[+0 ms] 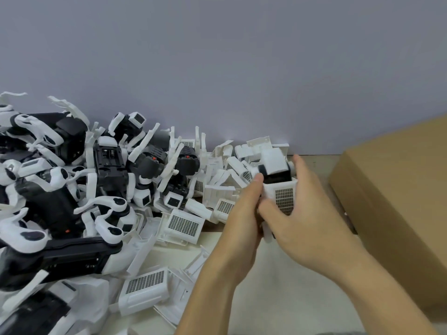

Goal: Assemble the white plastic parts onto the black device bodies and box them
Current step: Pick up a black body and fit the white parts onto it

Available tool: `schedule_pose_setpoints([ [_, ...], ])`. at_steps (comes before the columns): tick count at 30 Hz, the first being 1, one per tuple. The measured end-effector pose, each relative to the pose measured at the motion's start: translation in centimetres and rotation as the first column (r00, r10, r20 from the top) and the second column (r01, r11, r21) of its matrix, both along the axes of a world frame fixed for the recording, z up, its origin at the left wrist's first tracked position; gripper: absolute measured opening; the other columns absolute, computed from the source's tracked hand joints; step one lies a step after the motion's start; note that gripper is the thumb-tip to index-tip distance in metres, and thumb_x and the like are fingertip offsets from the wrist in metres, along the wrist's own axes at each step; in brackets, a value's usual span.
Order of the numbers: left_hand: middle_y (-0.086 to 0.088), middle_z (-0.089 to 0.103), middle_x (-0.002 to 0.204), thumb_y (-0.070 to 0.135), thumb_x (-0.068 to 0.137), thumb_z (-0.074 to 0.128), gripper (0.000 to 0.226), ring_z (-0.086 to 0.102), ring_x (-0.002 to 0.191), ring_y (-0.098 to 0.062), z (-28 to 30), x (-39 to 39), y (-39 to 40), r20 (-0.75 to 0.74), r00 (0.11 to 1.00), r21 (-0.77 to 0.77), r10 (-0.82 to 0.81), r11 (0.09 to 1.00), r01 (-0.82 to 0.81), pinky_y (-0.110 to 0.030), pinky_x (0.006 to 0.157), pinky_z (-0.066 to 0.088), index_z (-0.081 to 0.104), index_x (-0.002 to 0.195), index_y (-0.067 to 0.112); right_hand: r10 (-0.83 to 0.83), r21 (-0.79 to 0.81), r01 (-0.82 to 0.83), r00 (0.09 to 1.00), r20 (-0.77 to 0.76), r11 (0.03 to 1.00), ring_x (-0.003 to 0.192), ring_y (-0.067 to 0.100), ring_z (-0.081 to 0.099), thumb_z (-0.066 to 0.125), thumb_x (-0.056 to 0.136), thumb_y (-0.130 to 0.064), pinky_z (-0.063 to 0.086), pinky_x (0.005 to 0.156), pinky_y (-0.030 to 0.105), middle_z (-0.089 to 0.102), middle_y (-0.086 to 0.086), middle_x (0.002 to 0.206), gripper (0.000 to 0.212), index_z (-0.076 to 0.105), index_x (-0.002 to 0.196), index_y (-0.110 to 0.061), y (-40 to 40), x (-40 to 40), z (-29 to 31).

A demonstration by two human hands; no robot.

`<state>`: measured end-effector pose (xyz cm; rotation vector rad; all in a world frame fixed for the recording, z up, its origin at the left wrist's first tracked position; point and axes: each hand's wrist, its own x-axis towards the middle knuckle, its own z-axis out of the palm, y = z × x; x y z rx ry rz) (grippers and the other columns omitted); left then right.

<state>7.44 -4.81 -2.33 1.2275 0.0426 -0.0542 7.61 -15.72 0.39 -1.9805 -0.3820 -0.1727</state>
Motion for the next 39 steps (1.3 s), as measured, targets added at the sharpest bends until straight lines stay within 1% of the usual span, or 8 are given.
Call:
schedule_pose_setpoints([
  [7,-0.012,0.067,0.126,0.047,0.091,0.057,0.033,0.063,0.115,-0.021,-0.63,-0.16,-0.03,0.096,0.992,0.116,-0.081,0.991,0.069,-0.045,0.099,0.042,0.071,0.116,0.031,0.021,-0.056,-0.022,1.0,-0.014,0.998,0.139,0.02,0.043,0.046,0.069,-0.068,0.044,0.109,0.05,0.045,0.0,0.15,0.1,0.02,0.153,-0.02,-0.69,0.36,-0.27],
  [12,-0.006,0.062,0.113,0.06,0.078,0.063,0.066,0.049,0.107,-0.019,-0.48,0.04,0.22,0.078,0.995,0.055,-0.057,0.997,0.053,-0.042,0.094,0.033,0.062,0.125,0.014,0.048,-0.019,-0.048,0.999,0.009,0.999,0.122,0.019,0.057,0.045,0.07,-0.065,0.05,0.101,0.049,0.059,-0.004,0.131,0.091,0.027,0.148,-0.022,-0.66,0.21,-0.05],
  [17,-0.019,0.064,0.124,0.064,0.078,0.06,0.071,0.055,0.111,-0.024,-0.5,-0.07,0.28,0.064,0.995,0.077,-0.079,0.994,0.074,-0.06,0.115,0.029,0.061,0.13,0.016,0.066,-0.079,-0.067,0.998,-0.008,0.995,0.138,0.019,0.045,0.037,0.068,-0.068,0.042,0.111,0.046,0.049,-0.003,0.148,0.101,0.021,0.155,-0.019,-0.66,0.26,-0.02],
  [23,-0.01,0.066,0.132,0.061,0.088,0.05,0.052,0.053,0.132,-0.033,-0.8,0.18,0.19,0.041,0.997,0.075,-0.072,0.995,0.069,-0.059,0.117,0.027,0.067,0.126,0.028,-0.015,-0.101,0.019,0.999,0.042,0.995,0.087,0.004,0.064,0.049,0.079,-0.05,0.047,0.066,0.015,0.067,-0.011,0.097,0.042,0.049,0.114,-0.027,-0.65,0.24,-0.13],
  [29,-0.018,0.062,0.134,0.062,0.087,0.048,0.056,0.055,0.117,-0.026,-0.82,0.26,0.19,0.038,0.999,0.069,-0.039,0.997,0.036,-0.051,0.109,0.037,0.066,0.127,0.027,-0.062,-0.124,0.069,0.996,0.066,0.99,0.075,0.002,0.063,0.056,0.084,-0.044,0.044,0.056,0.014,0.066,-0.012,0.086,0.024,0.048,0.102,-0.03,-0.52,0.2,-0.44],
  [33,-0.013,0.068,0.126,0.062,0.09,0.042,0.054,0.059,0.106,-0.021,-0.73,0.2,0.04,0.067,0.996,0.135,-0.067,0.989,0.057,-0.039,0.083,0.039,0.067,0.124,0.029,-0.102,-0.073,0.105,0.994,0.05,0.992,0.082,0.0,0.066,0.057,0.087,-0.042,0.049,0.062,0.017,0.069,-0.014,0.093,0.038,0.047,0.119,-0.023,-0.63,0.33,-0.57],
  [36,-0.019,0.065,0.128,0.06,0.092,0.043,0.052,0.054,0.101,-0.026,-0.55,-0.01,-0.13,0.085,0.994,0.15,-0.063,0.987,0.05,-0.043,0.082,0.036,0.067,0.124,0.026,-0.121,-0.08,0.125,0.991,0.054,0.989,0.104,0.013,0.065,0.054,0.086,-0.051,0.056,0.081,0.037,0.065,-0.009,0.115,0.066,0.038,0.14,-0.017,-0.67,0.39,-0.55],
  [39,0.007,0.076,0.104,0.051,0.097,0.049,0.035,0.071,0.095,-0.01,-0.63,-0.07,0.21,0.104,0.99,0.157,-0.098,0.984,0.081,-0.022,0.079,0.049,0.071,0.113,0.03,-0.067,-0.137,0.067,0.998,0.007,0.988,0.129,0.02,0.053,0.048,0.084,-0.062,0.05,0.1,0.048,0.051,-0.003,0.144,0.083,0.025,0.151,-0.019,-0.7,0.32,-0.6],
])
